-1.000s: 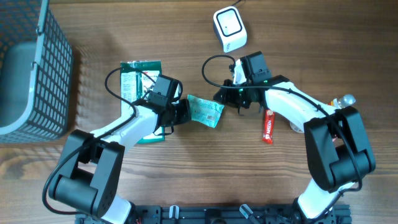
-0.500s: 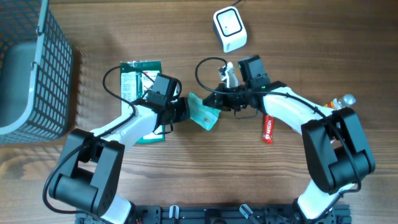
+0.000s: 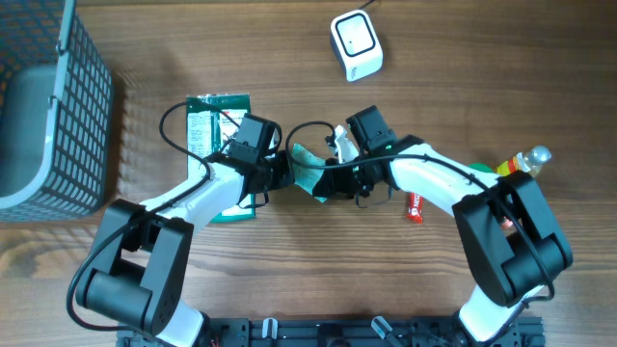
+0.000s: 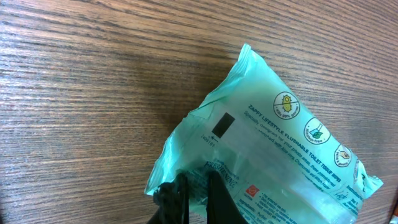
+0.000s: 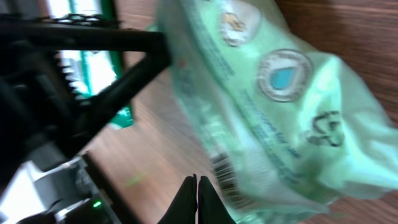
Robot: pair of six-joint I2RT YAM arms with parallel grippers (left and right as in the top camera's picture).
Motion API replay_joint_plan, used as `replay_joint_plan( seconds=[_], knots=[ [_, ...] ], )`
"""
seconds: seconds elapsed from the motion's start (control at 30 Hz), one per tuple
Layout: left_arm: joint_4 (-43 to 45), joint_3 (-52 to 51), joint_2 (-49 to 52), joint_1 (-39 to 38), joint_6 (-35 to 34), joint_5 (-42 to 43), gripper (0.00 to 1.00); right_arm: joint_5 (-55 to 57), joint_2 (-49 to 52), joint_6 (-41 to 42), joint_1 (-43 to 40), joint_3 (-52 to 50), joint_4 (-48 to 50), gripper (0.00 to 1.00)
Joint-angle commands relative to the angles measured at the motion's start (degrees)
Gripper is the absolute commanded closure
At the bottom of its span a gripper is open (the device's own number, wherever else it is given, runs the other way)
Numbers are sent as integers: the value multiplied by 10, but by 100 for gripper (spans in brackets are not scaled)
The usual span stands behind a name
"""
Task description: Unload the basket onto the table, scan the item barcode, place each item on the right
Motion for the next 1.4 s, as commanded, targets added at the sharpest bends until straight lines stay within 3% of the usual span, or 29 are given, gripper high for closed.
replay_joint_plan(
  seconds=[0.0, 0.3, 0.4, 0.73, 0.97, 1.1, 1.37],
  knots=[
    [-5, -7, 23, -4, -1, -4, 96, 125, -7, 57, 8, -31, -1, 96],
    [-5, -7, 23, -4, -1, -4, 96, 162, -6, 109, -2, -66, 0, 95],
    [-10, -7, 12, -1, 4, 7, 96, 102, -6, 81, -4, -66, -5, 93],
    [-6, -7, -189, 72, 5, 9, 94, 85, -83, -2, -28, -15, -123, 91],
    [-102, -7, -166, 38, 3, -1, 96, 113, -104, -18, -28, -10, 23, 96],
    [-144, -7, -119, 11, 3, -54, 96, 228, -91, -11, -28, -10, 82, 96],
    [-56, -7, -4, -11, -4, -57, 95, 278, -30, 6, -28, -10, 143, 95]
  ],
)
